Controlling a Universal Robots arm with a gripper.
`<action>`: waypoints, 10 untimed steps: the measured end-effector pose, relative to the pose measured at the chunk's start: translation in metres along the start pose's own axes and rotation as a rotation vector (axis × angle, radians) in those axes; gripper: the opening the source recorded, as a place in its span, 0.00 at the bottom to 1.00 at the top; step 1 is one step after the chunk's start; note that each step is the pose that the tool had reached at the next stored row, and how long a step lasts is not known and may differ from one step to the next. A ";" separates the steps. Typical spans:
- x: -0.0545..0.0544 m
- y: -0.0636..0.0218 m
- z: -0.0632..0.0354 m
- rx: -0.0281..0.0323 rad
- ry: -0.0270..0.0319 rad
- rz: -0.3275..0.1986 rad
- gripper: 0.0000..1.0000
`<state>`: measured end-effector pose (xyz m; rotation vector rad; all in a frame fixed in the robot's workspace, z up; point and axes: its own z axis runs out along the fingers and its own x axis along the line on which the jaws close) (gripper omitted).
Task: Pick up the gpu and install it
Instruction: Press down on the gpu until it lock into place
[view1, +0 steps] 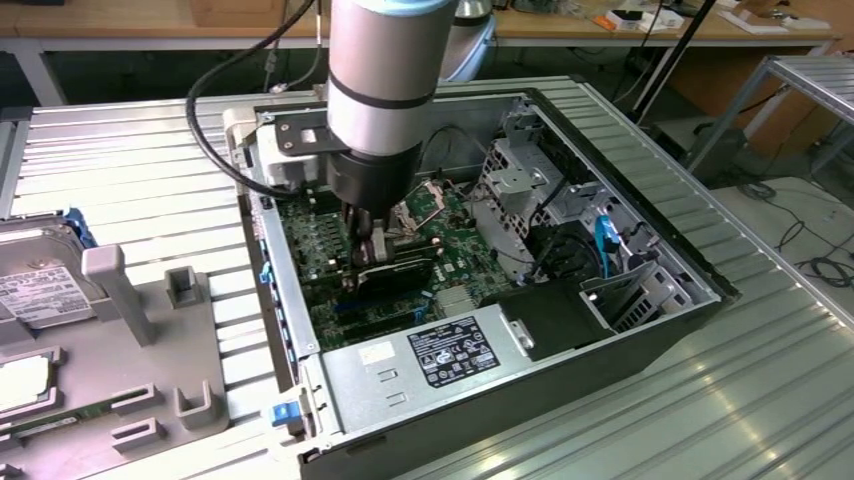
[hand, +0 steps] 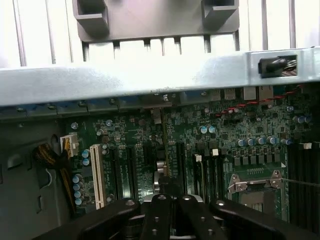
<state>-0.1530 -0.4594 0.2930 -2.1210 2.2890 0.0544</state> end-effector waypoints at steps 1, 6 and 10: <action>0.000 0.0001 -0.0041 -0.0004 -0.0002 0.000 0.11; 0.002 0.0059 -0.0148 -0.0012 -0.0104 0.000 0.11; 0.006 0.0270 -0.0148 -0.0015 -0.0148 0.000 0.11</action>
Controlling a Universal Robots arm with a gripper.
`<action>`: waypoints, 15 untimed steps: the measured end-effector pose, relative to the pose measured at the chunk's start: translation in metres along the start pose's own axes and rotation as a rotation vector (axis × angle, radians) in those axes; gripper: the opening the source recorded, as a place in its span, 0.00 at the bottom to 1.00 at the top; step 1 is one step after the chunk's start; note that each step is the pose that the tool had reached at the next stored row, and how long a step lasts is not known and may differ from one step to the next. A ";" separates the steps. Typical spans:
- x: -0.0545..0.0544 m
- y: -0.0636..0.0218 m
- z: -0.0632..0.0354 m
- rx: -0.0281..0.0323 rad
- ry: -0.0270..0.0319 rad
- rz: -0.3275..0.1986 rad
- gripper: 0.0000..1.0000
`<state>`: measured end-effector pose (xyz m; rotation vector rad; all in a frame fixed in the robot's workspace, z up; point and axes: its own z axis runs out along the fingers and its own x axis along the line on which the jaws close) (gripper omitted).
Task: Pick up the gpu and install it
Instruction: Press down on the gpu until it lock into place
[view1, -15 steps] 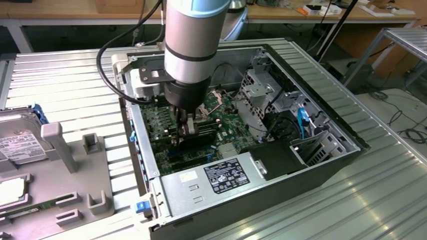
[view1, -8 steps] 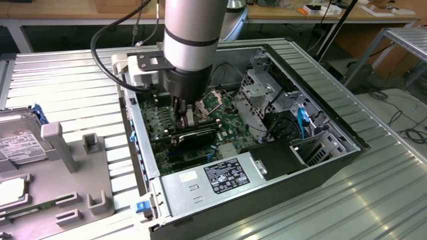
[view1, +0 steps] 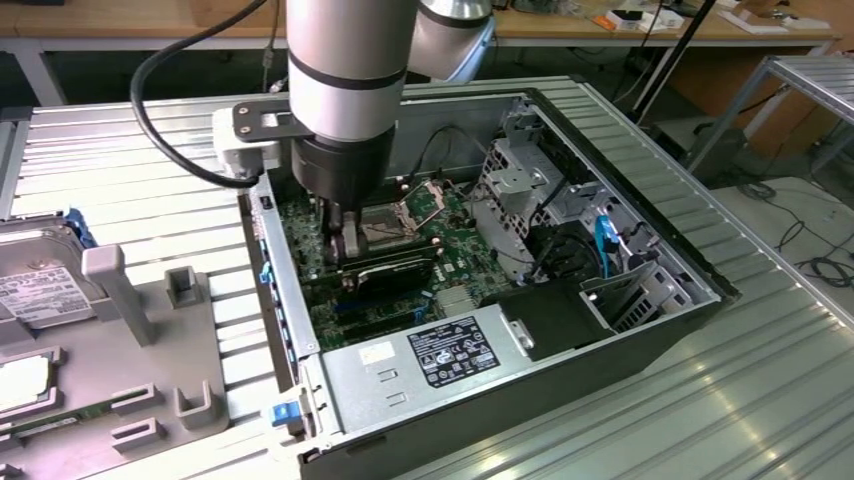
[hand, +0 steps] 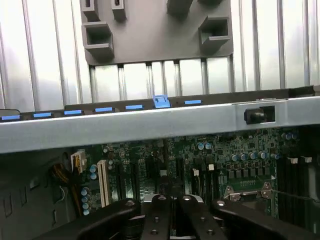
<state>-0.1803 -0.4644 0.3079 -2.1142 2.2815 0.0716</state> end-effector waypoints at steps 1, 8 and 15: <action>0.000 0.0031 0.0000 0.0001 0.0000 0.000 0.11; 0.001 0.0093 -0.0041 0.0072 0.0012 0.005 0.11; 0.002 0.0204 -0.0097 0.0081 0.0013 0.005 0.11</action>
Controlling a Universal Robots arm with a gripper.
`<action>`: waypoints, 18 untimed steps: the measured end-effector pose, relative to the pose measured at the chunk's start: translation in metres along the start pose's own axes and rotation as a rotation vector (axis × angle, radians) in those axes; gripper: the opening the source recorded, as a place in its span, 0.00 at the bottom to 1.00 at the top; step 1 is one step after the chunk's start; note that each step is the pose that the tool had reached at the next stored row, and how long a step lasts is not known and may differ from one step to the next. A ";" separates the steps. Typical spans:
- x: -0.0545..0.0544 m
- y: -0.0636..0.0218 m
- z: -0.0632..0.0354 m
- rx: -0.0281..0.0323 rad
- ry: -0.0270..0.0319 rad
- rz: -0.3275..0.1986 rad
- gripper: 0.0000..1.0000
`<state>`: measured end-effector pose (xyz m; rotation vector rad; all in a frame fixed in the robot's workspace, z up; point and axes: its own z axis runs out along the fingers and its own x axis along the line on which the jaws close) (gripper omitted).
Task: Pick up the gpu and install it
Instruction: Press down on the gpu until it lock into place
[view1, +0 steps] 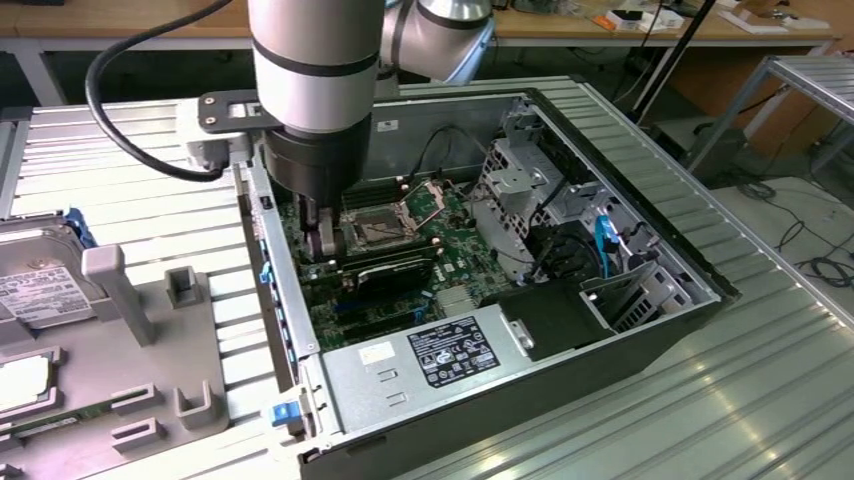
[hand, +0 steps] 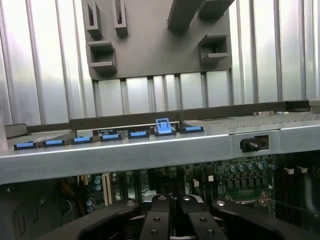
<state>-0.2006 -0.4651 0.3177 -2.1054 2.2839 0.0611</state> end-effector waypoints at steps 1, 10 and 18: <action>0.000 0.0033 0.0000 0.0005 0.0000 0.000 0.11; 0.001 0.0131 0.0019 0.0043 -0.0003 0.014 0.11; 0.003 0.0132 0.0049 0.0035 -0.0065 0.015 0.11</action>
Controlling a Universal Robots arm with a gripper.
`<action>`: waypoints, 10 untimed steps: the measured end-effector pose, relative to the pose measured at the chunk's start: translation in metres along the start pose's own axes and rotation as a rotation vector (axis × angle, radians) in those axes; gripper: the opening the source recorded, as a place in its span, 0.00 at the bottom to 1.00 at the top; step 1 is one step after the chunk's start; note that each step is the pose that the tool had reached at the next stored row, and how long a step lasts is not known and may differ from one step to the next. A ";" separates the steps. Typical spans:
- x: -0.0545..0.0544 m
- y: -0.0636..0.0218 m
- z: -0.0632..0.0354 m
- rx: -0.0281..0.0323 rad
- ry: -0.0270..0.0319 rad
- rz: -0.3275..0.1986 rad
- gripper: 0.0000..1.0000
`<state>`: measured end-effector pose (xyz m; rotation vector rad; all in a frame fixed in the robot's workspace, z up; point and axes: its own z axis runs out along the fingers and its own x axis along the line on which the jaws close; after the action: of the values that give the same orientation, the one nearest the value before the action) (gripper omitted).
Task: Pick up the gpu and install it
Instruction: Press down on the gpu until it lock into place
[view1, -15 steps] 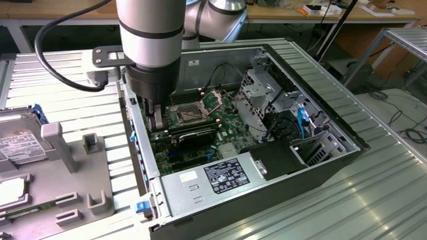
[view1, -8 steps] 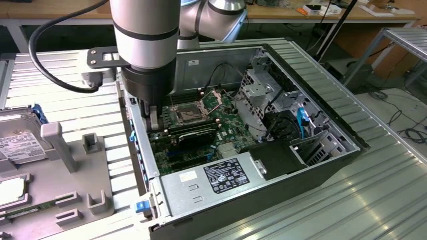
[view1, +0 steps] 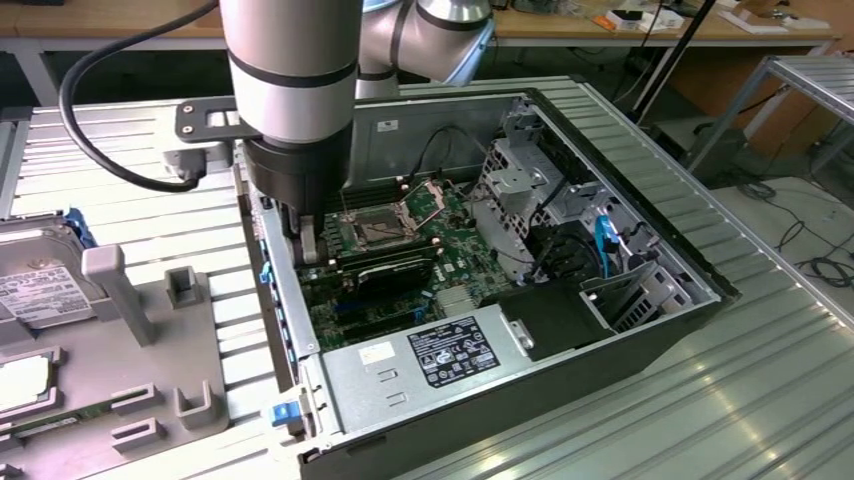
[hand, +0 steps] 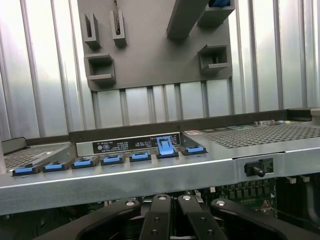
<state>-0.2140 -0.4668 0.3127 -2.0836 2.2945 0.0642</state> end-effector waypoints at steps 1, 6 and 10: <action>0.000 -0.0001 0.0004 -0.0001 0.0000 0.000 0.11; 0.001 -0.0001 0.0037 0.0001 -0.0001 0.000 0.11; 0.001 -0.0001 0.0043 0.0004 -0.0003 0.000 0.11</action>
<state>-0.2140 -0.4676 0.3084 -2.0834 2.2939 0.0640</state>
